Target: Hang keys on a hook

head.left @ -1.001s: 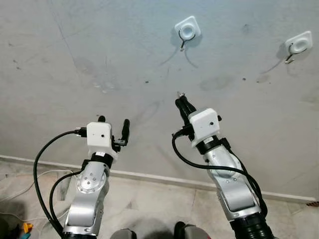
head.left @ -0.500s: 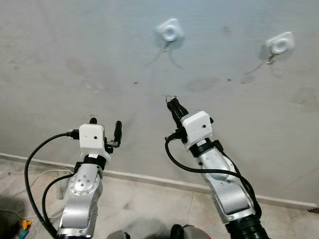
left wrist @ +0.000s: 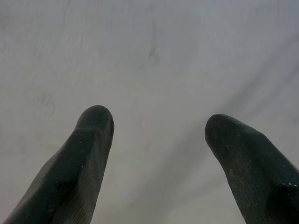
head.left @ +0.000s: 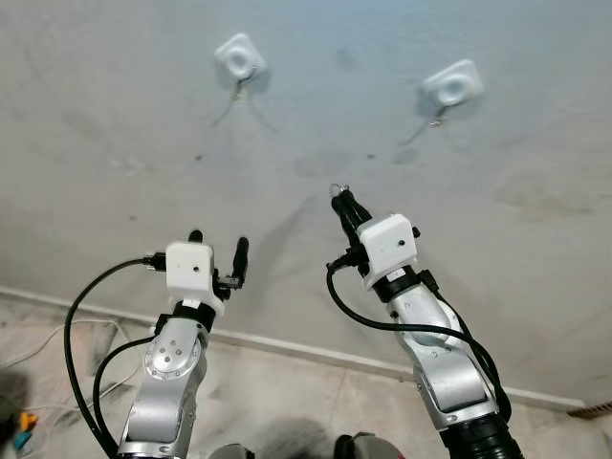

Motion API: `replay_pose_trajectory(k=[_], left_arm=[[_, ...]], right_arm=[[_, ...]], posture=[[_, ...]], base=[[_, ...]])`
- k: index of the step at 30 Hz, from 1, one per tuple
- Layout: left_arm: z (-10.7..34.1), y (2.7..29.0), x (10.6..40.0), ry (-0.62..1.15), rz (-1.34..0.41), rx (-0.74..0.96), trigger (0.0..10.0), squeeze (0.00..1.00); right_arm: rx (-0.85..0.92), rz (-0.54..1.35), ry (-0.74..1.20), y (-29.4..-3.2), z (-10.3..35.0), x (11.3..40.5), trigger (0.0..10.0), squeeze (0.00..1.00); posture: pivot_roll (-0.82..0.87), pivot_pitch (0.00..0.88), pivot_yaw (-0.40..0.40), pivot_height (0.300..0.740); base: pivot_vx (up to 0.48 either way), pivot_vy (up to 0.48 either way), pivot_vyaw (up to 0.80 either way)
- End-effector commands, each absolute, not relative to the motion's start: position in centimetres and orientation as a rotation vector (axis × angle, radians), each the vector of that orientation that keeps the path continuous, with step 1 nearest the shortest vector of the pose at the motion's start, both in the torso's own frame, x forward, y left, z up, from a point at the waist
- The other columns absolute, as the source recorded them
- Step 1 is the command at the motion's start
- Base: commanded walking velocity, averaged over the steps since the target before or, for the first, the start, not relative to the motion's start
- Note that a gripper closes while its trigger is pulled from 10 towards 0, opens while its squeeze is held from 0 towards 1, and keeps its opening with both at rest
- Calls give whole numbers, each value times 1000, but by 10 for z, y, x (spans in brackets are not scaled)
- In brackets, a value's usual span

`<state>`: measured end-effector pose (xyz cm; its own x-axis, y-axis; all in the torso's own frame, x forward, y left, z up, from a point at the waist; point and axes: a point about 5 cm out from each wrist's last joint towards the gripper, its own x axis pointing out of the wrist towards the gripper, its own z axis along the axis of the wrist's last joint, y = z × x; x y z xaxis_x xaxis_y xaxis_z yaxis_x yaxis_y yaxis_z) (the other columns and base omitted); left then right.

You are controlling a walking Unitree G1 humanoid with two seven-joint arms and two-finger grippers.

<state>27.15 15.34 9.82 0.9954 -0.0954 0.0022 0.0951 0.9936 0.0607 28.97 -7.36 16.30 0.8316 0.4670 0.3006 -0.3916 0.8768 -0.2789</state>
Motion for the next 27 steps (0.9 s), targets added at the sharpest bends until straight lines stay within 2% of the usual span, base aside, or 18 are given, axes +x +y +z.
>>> replay_pose_trajectory(k=[1,8,11,17,21,27], left_arm=[[78,169,262,67,-67,106,10000,0],[59,179,249,129,-64,140,10000,0],[56,179,248,136,-75,142,10000,0],[48,178,245,160,-107,155,10000,0],[41,179,237,184,-123,153,10000,0],[43,180,232,178,-129,158,10000,0]], right_arm=[[-181,494,-395,-66,166,285,10000,0],[-158,562,-413,-53,170,283,10000,0],[-137,656,-452,-34,180,282,10000,0],[-104,727,-510,-18,198,286,10000,0],[-66,749,-584,-6,223,297,10000,0],[-20,731,-631,-4,243,311,10000,0]], posture=[[45,170,21,740],[54,176,25,740],[66,179,32,740],[79,182,36,740],[108,192,41,740],[136,198,42,740]], base=[[0,0,0],[0,0,0],[0,0,0],[0,0,0],[0,0,0],[0,0,0]])
